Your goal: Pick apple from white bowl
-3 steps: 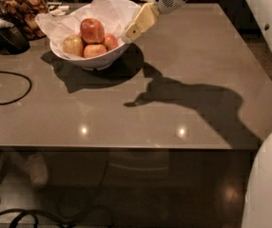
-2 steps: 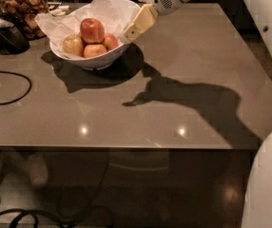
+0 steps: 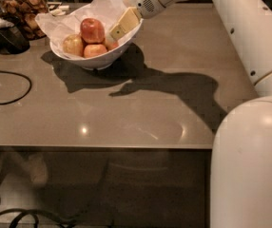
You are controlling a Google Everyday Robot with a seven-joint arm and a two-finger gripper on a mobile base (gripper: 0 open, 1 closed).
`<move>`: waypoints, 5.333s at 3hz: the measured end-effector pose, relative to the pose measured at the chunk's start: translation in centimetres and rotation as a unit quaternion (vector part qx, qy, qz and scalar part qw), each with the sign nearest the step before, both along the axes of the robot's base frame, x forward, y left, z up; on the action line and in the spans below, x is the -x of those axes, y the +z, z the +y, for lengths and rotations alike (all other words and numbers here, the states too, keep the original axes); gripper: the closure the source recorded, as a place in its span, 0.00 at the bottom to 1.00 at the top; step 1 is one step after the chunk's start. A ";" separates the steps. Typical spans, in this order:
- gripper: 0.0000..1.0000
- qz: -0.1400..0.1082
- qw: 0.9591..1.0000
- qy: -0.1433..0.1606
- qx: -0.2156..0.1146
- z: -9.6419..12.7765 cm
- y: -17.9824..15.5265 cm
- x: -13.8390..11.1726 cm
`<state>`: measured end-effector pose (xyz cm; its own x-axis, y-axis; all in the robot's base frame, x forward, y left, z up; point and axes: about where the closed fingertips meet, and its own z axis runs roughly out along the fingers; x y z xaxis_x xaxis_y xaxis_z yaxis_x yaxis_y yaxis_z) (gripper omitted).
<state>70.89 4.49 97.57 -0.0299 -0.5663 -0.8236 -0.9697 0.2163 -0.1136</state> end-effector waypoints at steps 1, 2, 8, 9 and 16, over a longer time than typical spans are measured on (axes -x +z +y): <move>0.00 0.011 1.000 0.009 -0.001 1.6 -0.6 -1.3; 0.01 0.018 1.000 0.017 -0.001 2.8 -0.7 -2.1; 0.14 0.072 0.996 0.047 0.008 6.2 -4.6 -4.1; 0.15 0.080 0.995 0.052 0.012 6.6 -5.4 -4.3; 0.99 0.085 0.994 0.060 0.012 7.4 -5.5 -4.3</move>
Offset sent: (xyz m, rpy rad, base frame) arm 0.0374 0.0331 0.0012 0.0029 0.0440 0.0432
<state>75.24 11.89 92.06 -0.0995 -0.5935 -0.7986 -0.9939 0.0974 0.0514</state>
